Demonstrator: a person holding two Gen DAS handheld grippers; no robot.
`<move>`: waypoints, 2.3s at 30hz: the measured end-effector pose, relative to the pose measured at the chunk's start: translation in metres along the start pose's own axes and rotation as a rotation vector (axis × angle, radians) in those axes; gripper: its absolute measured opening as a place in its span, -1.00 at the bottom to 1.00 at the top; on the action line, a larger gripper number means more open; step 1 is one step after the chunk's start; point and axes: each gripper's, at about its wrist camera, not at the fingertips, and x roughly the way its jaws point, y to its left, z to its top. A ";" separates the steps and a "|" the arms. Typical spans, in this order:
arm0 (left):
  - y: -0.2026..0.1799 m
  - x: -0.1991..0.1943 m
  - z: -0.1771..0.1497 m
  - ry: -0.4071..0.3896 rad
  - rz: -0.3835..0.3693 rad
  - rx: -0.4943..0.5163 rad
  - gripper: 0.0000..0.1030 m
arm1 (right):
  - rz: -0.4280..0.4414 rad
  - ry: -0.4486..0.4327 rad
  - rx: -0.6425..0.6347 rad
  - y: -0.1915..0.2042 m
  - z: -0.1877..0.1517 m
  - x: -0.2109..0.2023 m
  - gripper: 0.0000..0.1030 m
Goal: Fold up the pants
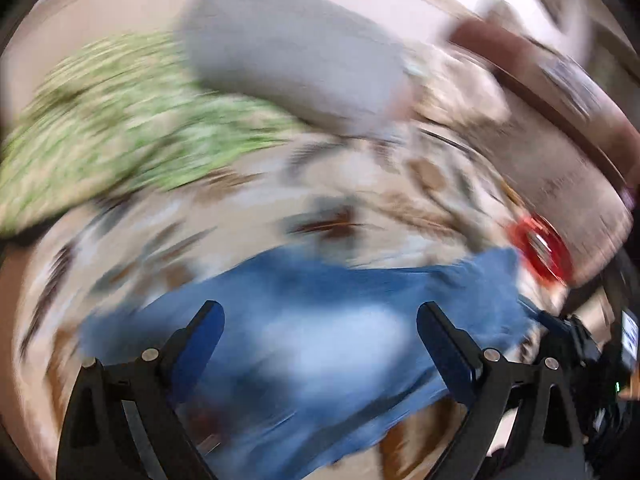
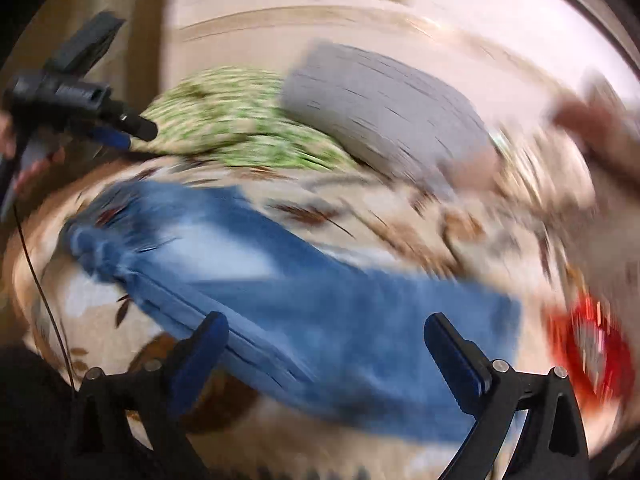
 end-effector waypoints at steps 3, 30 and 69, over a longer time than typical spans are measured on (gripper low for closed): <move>-0.054 0.035 0.032 0.032 -0.106 0.168 0.88 | -0.033 0.044 0.171 -0.039 -0.019 -0.008 0.93; -0.222 0.155 0.098 0.234 -0.262 0.470 0.88 | 0.205 0.061 0.888 -0.173 -0.104 0.028 -0.71; -0.308 0.196 0.078 0.423 -0.360 0.655 -0.75 | 0.160 -0.034 0.735 -0.162 -0.092 0.007 -0.76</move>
